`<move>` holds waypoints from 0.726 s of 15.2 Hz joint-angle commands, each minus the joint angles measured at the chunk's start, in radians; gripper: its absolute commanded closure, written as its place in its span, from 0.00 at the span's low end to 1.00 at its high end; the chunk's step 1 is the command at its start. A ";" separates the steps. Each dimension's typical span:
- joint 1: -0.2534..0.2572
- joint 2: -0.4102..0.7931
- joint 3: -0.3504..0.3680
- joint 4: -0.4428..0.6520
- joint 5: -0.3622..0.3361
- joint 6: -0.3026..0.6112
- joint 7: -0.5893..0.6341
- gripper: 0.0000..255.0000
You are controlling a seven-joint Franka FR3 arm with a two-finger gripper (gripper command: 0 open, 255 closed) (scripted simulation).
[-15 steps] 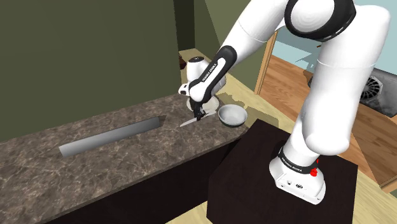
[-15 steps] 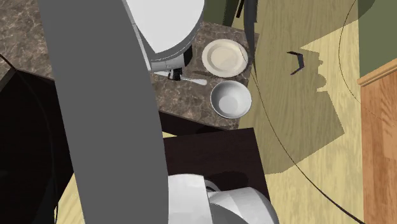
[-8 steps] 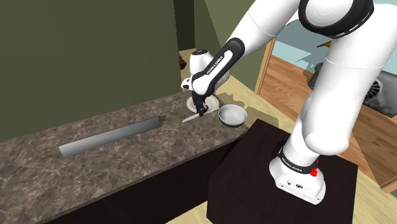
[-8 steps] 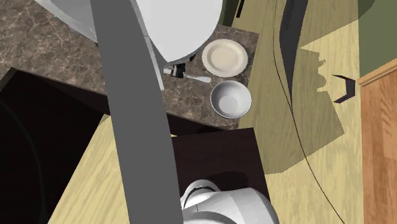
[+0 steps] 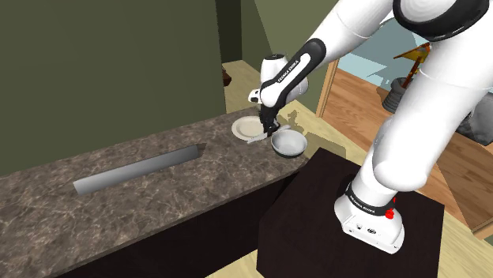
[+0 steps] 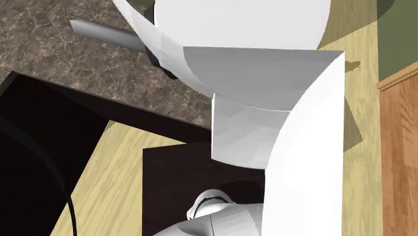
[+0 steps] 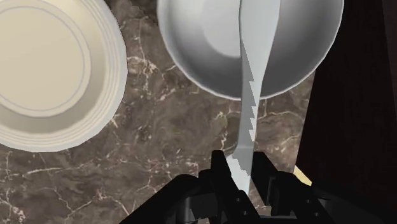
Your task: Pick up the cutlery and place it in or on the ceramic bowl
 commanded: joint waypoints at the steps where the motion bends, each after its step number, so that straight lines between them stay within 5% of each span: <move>1: -0.031 -0.028 -0.031 -0.035 -0.013 0.009 -0.053 1.00; 7: -0.134 -0.084 -0.145 -0.075 -0.055 0.000 -0.233 1.00; 11: -0.126 -0.022 -0.148 -0.083 -0.014 0.065 -0.262 1.00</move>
